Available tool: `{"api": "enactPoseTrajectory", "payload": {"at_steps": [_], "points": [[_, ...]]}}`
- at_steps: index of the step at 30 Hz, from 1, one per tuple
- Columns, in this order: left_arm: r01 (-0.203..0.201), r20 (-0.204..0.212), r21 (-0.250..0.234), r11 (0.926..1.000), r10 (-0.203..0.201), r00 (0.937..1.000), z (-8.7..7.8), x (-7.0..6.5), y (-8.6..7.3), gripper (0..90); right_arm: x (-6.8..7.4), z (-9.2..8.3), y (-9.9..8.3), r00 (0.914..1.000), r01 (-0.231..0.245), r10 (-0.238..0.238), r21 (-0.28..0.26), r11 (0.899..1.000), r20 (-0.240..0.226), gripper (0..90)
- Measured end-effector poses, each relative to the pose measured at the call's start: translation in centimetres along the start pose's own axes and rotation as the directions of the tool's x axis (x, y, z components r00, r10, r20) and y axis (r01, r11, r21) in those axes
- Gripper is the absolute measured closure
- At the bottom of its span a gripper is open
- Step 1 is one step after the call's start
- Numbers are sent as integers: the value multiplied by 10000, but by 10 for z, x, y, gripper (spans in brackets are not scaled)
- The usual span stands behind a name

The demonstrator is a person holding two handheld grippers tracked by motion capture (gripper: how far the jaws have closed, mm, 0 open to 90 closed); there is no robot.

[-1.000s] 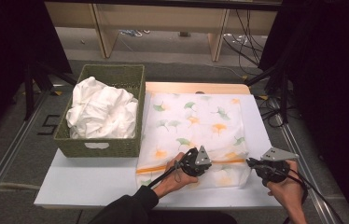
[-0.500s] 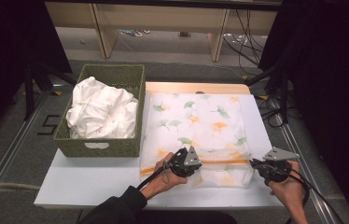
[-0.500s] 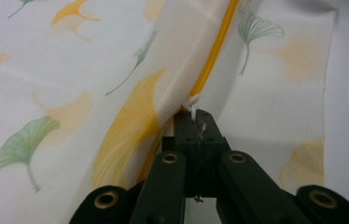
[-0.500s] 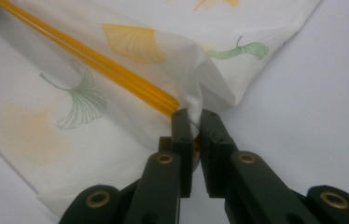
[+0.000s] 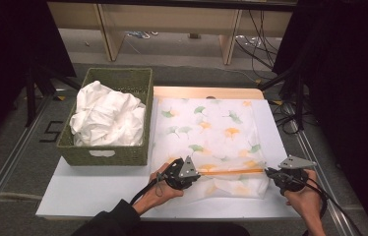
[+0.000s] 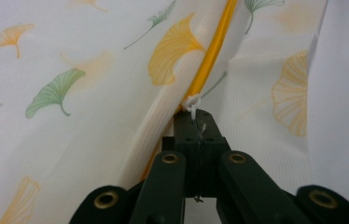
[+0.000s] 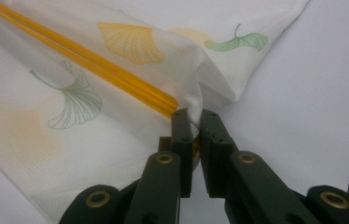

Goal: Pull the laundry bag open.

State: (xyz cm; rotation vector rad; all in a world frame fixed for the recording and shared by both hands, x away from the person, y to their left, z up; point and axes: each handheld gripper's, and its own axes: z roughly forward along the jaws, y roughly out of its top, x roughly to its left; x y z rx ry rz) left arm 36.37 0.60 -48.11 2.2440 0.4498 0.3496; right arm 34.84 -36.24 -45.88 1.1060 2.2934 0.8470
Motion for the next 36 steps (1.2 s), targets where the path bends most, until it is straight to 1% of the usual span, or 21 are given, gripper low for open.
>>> {"api": "enactPoseTrajectory", "payload": {"at_steps": [1, 2, 5, 6, 7, 9, 10, 14, 16, 21, 22, 23, 24, 27, 28, 29, 30, 32, 34, 35, 36], "points": [[51, -13, -24, 10000, -51, 10000, -1, -1, -2, 891, -1, 0, 0, 9999, 148, -148, -27, 9999, 8, 862], [-4, -33, 47, 10000, 4, 10000, -3, 0, -3, 891, -1, 0, 0, 10000, -46, 46, 12, 10000, 44, 862], [90, -15, 42, 10000, -90, 10000, -7, 2, -7, 892, -2, 1, -1, 9999, 104, -105, 54, 9999, 18, 862], [159, -56, 60, 9999, -159, 9999, -9, 3, -9, 892, 0, 1, -2, 9997, -206, 205, 101, 9997, 103, 862], [141, -119, 122, 9998, -140, 9998, -11, 4, -11, 891, -3, 1, -2, 10000, 50, -51, 46, 10000, 50, 862], [223, -126, 107, 9997, -222, 9997, -14, 5, -14, 891, -4, 2, -2, 9999, 92, -92, 80, 9999, 67, 862], [256, -49, 169, 9995, -255, 9997, -17, 7, -16, 892, -4, 2, -2, 10000, -11, 10, 136, 9999, 93, 862], [310, -205, 215, 9993, -306, 9993, -24, 8, -22, 892, -5, 2, -4, 9999, -103, 102, 123, 9999, 87, 862], [477, -176, 175, 9987, -474, 9987, -31, 8, -27, 891, -5, 2, -5, 9998, -172, 170, 199, 9997, 103, 862], [571, -380, 250, 9981, -562, 9977, -43, 10, -35, 891, -7, 3, -5, 9998, -123, 120, 181, 9998, 148, 862], [693, -347, 142, 9975, -687, 9970, -47, 11, -37, 891, -4, 1, -5, 9979, -637, 632, 322, 9974, 157, 861], [610, -462, 300, 9977, -596, 9972, -49, 12, -38, 891, -6, 2, -6, 9992, -361, 357, 228, 9991, 181, 861], [738, -448, 219, 9970, -728, 9963, -51, 11, -40, 891, -9, 2, -6, 9997, -172, 169, 215, 9996, 168, 861], [838, -535, 275, 9961, -822, 9952, -57, 13, -47, 891, -12, 1, -8, 9994, -193, 188, 186, 9996, 283, 861], [752, -640, 406, 9963, -725, 9953, -59, 15, -49, 891, -14, 1, -9, 9994, -204, 199, 193, 9996, 294, 861], [893, -603, 341, 9954, -871, 9944, -60, 15, -51, 891, -15, 1, -10, 9993, -231, 224, 224, 9995, 307, 861], [872, -728, 433, 9952, -839, 9938, -63, 16, -53, 891, -15, 0, -11, 9986, -430, 419, 321, 9986, 335, 862], [943, -737, 429, 9946, -910, 9931, -66, 17, -56, 891, -18, 1, -12, 9988, -257, 247, 249, 9994, 424, 861], [1091, -800, 360, 9934, -1059, 9911, -70, 18, -59, 891, -18, 0, -13, 9973, -591, 573, 389, 9975, 449, 861], [1054, -923, 477, 9933, -1007, 9906, -72, 20, -60, 891, -20, 1, -14, 9987, -254, 240, 309, 9992, 454, 861], [1146, -888, 434, 9925, -1104, 9899, -73, 20, -62, 891, -20, 2, -14, 9988, -215, 202, 308, 9993, 440, 861]]}}
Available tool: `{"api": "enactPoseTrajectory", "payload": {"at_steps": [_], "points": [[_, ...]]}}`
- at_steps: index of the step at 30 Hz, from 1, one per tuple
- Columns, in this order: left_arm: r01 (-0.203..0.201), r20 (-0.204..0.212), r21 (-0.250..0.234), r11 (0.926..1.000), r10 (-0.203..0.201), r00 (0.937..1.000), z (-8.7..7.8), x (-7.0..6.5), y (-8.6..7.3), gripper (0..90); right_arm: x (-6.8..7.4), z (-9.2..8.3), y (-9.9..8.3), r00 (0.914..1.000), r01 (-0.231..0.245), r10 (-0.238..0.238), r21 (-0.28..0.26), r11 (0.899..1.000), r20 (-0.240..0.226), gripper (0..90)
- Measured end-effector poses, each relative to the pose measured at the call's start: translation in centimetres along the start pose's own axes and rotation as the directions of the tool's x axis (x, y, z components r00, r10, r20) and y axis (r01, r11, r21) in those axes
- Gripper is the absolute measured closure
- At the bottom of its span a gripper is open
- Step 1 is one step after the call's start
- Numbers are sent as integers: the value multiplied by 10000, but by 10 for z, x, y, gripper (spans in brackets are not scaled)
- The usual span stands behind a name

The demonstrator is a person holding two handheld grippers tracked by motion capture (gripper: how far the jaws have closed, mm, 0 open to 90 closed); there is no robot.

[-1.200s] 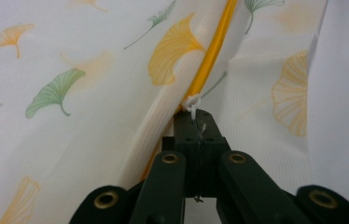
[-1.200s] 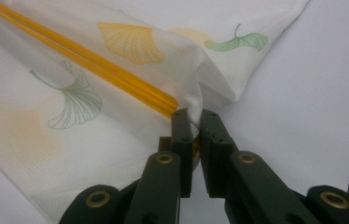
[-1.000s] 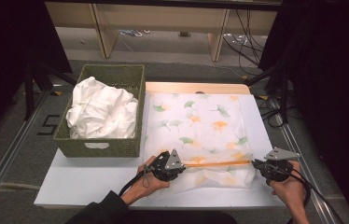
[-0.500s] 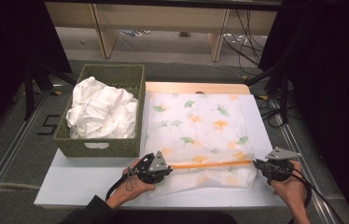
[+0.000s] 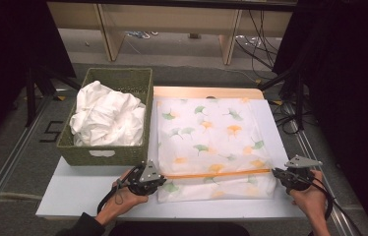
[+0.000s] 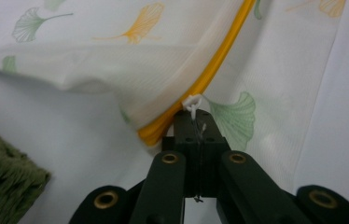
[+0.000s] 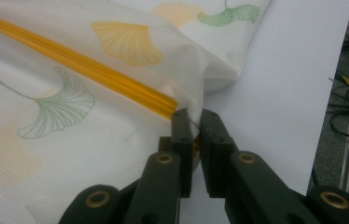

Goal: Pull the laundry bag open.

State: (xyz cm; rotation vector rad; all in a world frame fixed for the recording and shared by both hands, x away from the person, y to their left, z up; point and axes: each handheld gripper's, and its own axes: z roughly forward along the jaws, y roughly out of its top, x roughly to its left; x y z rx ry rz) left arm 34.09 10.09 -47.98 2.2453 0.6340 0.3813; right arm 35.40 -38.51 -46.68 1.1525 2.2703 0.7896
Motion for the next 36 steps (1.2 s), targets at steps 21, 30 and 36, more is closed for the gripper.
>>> {"api": "enactPoseTrajectory", "payload": {"at_steps": [21, 30, 36], "points": [[528, -173, 242, 9983, -524, 9985, 1, 7, -8, 881, 1, 5, -3, 9993, -362, 358, 397, 9986, 92, 800], [749, -104, 425, 9963, -745, 9972, 10, 6, -6, 869, 3, 8, 2, 9966, -671, 660, 216, 9975, 485, 520], [853, -112, 482, 9952, -848, 9963, 11, 7, -6, 847, 14, 5, 14, 9992, -70, 86, -418, 9991, 386, 440]]}}
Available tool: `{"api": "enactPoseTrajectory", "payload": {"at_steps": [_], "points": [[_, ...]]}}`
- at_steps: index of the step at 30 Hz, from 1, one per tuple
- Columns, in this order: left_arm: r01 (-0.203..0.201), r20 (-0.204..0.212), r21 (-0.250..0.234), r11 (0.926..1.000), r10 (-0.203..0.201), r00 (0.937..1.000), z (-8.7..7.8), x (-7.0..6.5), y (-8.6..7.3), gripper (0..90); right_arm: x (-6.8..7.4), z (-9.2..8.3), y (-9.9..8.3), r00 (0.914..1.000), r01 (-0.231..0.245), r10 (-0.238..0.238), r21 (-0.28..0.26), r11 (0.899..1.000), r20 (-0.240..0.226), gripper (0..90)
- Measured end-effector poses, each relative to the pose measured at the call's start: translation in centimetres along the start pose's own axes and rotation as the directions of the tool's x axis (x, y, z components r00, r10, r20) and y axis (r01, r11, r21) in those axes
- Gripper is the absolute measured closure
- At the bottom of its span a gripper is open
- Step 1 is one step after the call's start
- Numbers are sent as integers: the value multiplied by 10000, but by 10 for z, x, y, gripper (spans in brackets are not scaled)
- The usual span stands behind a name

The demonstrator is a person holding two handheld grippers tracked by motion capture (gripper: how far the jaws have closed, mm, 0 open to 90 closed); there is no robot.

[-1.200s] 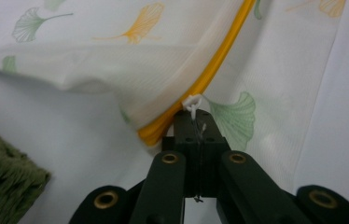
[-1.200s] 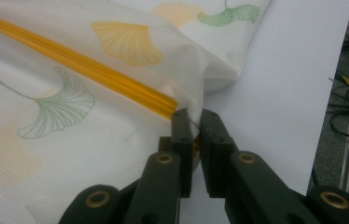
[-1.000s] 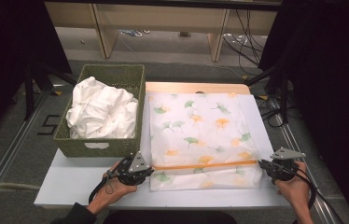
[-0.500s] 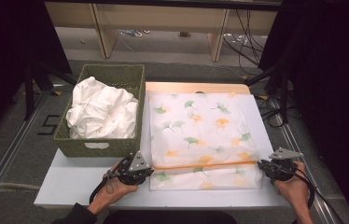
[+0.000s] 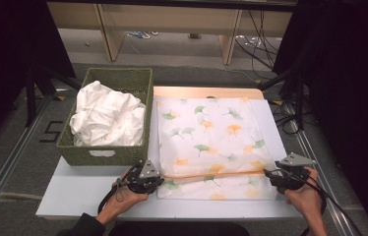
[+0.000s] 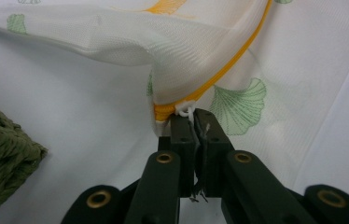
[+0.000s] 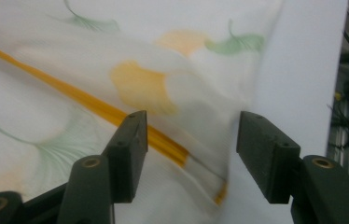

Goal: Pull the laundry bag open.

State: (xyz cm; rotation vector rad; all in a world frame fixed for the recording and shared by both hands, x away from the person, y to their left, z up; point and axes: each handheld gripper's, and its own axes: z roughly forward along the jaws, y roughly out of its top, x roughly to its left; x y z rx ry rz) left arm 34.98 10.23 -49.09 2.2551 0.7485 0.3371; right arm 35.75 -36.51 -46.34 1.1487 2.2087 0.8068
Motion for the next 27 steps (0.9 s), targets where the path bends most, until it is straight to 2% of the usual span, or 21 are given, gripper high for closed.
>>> {"api": "enactPoseTrajectory", "payload": {"at_steps": [2, 4, 7, 8, 10, 12, 16, 17, 20, 21, 23, 24, 25, 26, 27], "points": [[107, 52, -76, 9999, -107, 9999, 1, -1, 0, 829, 10, 0, 6, 9998, 126, -131, -332, 9994, -148, 419], [184, 38, -9, 9998, -184, 9998, 0, -1, 0, 789, 18, 1, 12, 9973, 539, -567, -572, 9969, -471, 412], [444, 183, -72, 9990, -443, 9989, -2, -1, 0, 661, 34, 4, 21, 9932, 840, -892, -702, 9940, -745, 383], [452, 111, -36, 9990, -451, 9989, -2, -1, 0, 586, 42, 8, 25, 9860, 1330, -1399, -775, 9881, -904, 351], [568, -9, 137, 9983, -568, 9984, -8, 0, -1, 504, 51, 12, 28, 9835, 1411, -1482, -730, 9873, -1038, 332], [830, -132, 79, 9965, -829, 9965, -14, 1, -1, 438, 60, 16, 32, 9769, 1729, -1815, -816, 9816, -1132, 304], [890, -478, 153, 9959, -882, 9950, -23, 2, -2, 352, 74, 23, 38, 9668, 2097, -2185, -771, 9747, -1327, 276], [896, -485, 88, 9959, -890, 9948, -26, 1, -3, 344, 77, 24, 40, 9662, 2137, -2219, -735, 9741, -1313, 270], [793, -564, -16, 9969, -792, 9953, -34, 1, -6, 317, 86, 31, 43, 9550, 2556, -2609, -547, 9652, -1409, 261], [771, -719, -15, 9970, -770, 9944, -36, 1, -7, 315, 90, 33, 44, 9574, 2486, -2515, -387, 9678, -1417, 258], [684, -766, 22, 9977, -680, 9947, -41, 2, -9, 309, 95, 37, 46, 9512, 2711, -2706, -176, 9624, -1482, 254], [831, -807, -61, 9965, -833, 9932, -43, 2, -10, 308, 97, 40, 47, 9481, 2824, -2815, -155, 9592, -1477, 251], [684, -795, 83, 9976, -676, 9945, -46, 4, -11, 308, 99, 41, 47, 9477, 2818, -2781, 16, 9595, -1566, 247], [772, -876, 37, 9970, -765, 9932, -47, 5, -13, 308, 101, 43, 48, 9485, 2828, -2782, 90, 9591, -1517, 246], [849, -908, -46, 9964, -850, 9922, -47, 5, -13, 308, 102, 45, 50, 9451, 2948, -2904, 73, 9555, -1499, 245]]}}
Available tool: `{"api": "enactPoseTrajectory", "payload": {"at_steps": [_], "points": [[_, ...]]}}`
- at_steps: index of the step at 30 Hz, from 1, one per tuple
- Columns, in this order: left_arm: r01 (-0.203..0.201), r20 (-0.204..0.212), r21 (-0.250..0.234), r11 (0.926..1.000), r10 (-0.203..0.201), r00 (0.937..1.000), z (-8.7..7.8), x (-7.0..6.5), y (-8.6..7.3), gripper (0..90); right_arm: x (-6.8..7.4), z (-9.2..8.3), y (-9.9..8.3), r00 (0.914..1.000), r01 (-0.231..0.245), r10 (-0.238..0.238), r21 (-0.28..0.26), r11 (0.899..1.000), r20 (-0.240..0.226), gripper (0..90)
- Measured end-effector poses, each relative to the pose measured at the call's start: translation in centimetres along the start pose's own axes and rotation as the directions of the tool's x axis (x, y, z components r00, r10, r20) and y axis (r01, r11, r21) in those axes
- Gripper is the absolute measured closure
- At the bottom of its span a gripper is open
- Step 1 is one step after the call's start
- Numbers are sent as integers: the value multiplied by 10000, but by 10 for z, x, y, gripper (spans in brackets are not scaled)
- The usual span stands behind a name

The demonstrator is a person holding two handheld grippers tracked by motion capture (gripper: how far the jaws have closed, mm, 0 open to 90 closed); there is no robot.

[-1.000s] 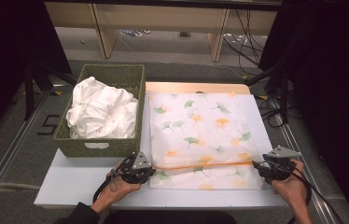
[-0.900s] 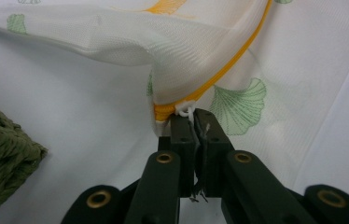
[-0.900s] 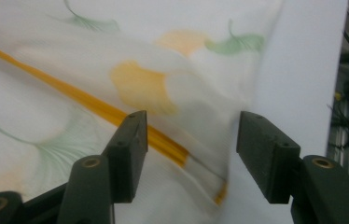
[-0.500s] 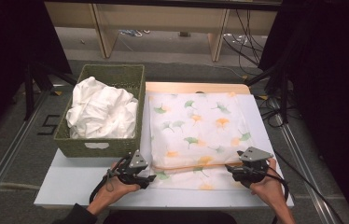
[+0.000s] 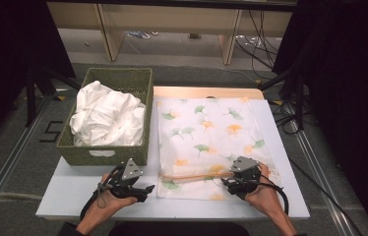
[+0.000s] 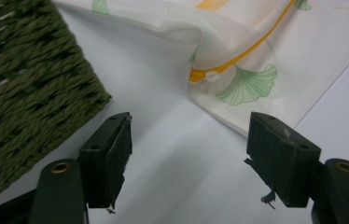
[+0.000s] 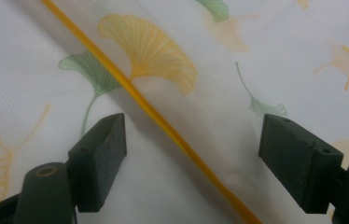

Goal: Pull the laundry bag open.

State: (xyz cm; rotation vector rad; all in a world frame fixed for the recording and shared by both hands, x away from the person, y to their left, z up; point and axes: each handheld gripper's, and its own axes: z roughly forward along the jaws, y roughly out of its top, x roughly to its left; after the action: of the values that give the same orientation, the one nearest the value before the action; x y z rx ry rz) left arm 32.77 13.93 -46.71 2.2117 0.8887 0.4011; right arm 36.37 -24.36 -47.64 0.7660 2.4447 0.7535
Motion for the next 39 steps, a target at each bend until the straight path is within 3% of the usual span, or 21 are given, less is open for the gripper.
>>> {"api": "enactPoseTrajectory", "payload": {"at_steps": [4, 6, 8, 9, 11, 14, 17, 18, 19, 20, 21, 24, 26, 27, 31, 35, 38, 39], "points": [[-134, 27, 45, 9999, 133, 9999, -3, 1, 0, 306, 2, 7, 10, 9995, 290, -295, 386, 9988, 104, 234], [-10, 6, -59, 10000, 10, 10000, -2, 0, 0, 306, 5, 10, 16, 9998, 163, -170, 576, 9982, 109, 234], [-36, 43, -72, 10000, 36, 10000, -1, -1, 1, 306, 4, 13, 20, 9986, 436, -454, 669, 9968, 261, 236], [-197, 59, 18, 9998, 197, 9998, -1, 0, 1, 306, 3, 15, 22, 9988, 424, -442, 750, 9963, 228, 237], [-58, 118, 47, 10000, 57, 9999, -1, -2, 0, 306, 4, 16, 25, 9993, 185, -213, 856, 9962, 318, 242], [-247, 81, -75, 9997, 248, 9997, -1, -1, 2, 306, 1, 20, 31, 9967, 583, -626, 822, 9949, 510, 273], [-351, 113, 33, 9994, 350, 9993, -2, 0, 1, 306, 0, 22, 36, 9953, 449, -499, 602, 9972, 833, 325], [-136, 111, 54, 9999, 135, 9998, -1, -1, 0, 306, -2, 22, 39, 9930, 670, -703, 376, 9970, 947, 348], [-173, 124, -40, 9998, 173, 9998, 0, -1, 1, 306, -1, 22, 39, 9939, 363, -388, 262, 9990, 1034, 360], [-17, 227, -115, 9999, 19, 9997, 1, -2, 0, 306, -3, 23, 40, 9931, 353, -363, 107, 9993, 1118, 371], [-48, 223, -115, 9999, 50, 9997, 2, -3, 0, 306, -7, 23, 40, 9907, 712, -710, 19, 9975, 1163, 382], [-185, 307, -12, 9998, 185, 9994, 1, -4, 1, 305, -12, 22, 40, 9910, 524, -498, -172, 9985, 1245, 450], [-247, 212, -177, 9995, 251, 9995, 2, -5, 2, 301, -13, 19, 41, 9939, 293, -264, -253, 9993, 1075, 463], [-88, 250, -166, 9998, 92, 9996, 2, -6, 1, 301, -15, 19, 42, 9932, 419, -370, -424, 9982, 1104, 477], [-143, 158, -124, 9998, 145, 9998, 3, -6, 2, 300, -19, 13, 47, 9919, 401, -289, -895, 9952, 1239, 523], [-277, 176, -95, 9996, 278, 9995, 3, -7, 1, 296, -24, 14, 51, 9944, 363, -238, -1214, 9919, 1025, 573], [-191, 294, -136, 9997, 195, 9994, 3, -8, 1, 291, -24, 14, 52, 9975, 132, -48, -1181, 9929, 712, 637], [-420, 327, 21, 9991, 419, 9986, 3, -7, 2, 291, -24, 16, 52, 9981, 90, -25, -1070, 9942, 613, 660]]}}
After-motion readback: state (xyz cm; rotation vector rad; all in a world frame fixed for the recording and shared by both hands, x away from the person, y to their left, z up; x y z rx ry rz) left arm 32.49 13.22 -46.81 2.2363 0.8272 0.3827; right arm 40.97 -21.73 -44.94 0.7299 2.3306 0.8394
